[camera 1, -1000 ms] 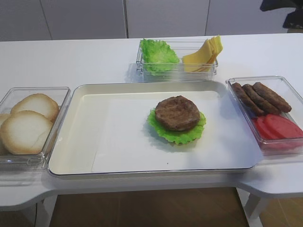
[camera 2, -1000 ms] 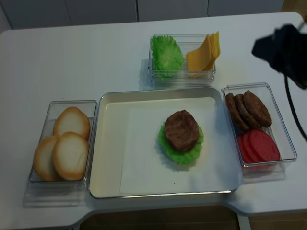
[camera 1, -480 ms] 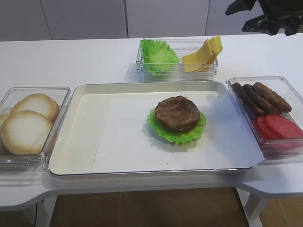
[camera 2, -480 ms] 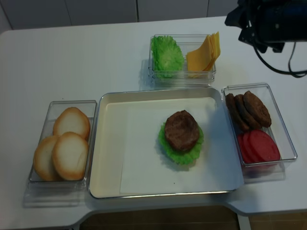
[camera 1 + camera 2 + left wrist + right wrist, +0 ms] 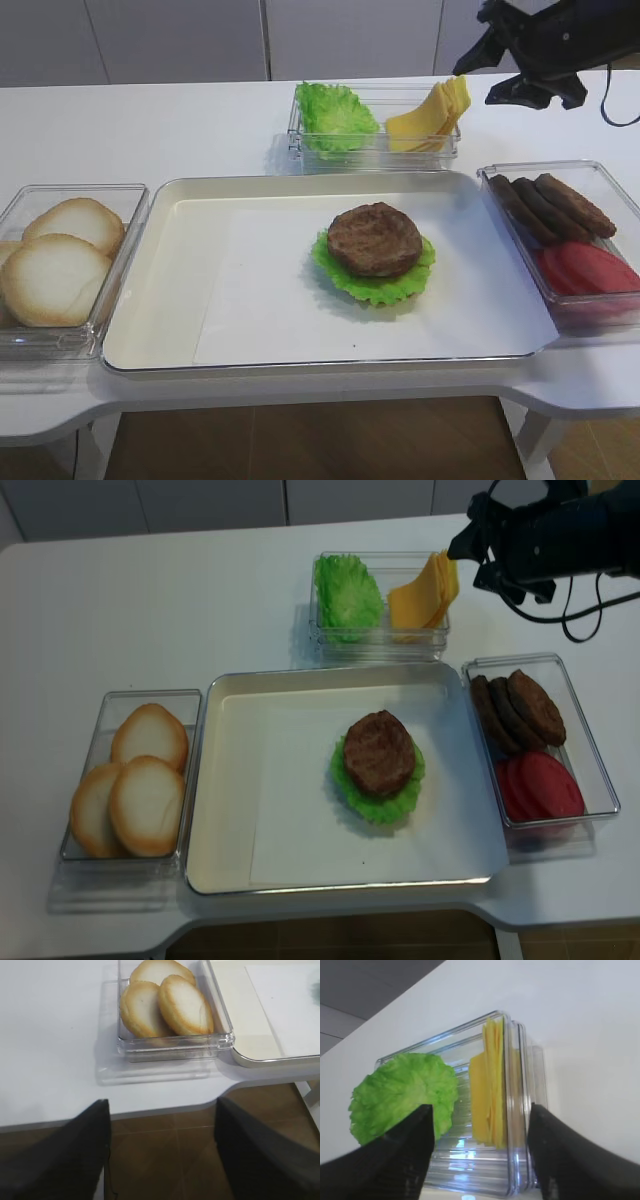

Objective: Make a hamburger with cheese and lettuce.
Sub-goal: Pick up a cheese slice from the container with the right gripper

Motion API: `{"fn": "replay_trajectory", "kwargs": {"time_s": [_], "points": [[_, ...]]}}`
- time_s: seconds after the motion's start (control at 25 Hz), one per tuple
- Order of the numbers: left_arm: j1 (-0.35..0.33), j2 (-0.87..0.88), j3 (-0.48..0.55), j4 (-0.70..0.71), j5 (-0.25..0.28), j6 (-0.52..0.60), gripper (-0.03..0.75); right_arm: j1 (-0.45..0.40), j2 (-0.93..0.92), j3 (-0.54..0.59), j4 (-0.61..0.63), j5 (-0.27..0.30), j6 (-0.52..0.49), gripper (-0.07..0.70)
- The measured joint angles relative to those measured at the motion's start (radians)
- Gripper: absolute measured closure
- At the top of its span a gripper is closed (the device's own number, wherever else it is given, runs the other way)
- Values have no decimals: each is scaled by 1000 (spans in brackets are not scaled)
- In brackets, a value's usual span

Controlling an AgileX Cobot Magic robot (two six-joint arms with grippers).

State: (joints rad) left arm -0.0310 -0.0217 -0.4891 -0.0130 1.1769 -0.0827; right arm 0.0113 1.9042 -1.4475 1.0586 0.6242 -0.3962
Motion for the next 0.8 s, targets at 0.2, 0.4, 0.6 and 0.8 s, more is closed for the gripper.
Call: {"fn": "replay_trajectory", "kwargs": {"time_s": [0.2,0.4,0.6,0.8], "points": [[0,0,0,0,0,0,239,0,32,-3,6,1,-20,240],[0,0,0,0,0,0,239,0,52,-4,49,1,-67,369],[0,0,0,0,0,0,239,0,77,-6,132,0,-110,393],[0,0,0,0,0,0,239,0,84,-6,146,0,-118,401]]}}
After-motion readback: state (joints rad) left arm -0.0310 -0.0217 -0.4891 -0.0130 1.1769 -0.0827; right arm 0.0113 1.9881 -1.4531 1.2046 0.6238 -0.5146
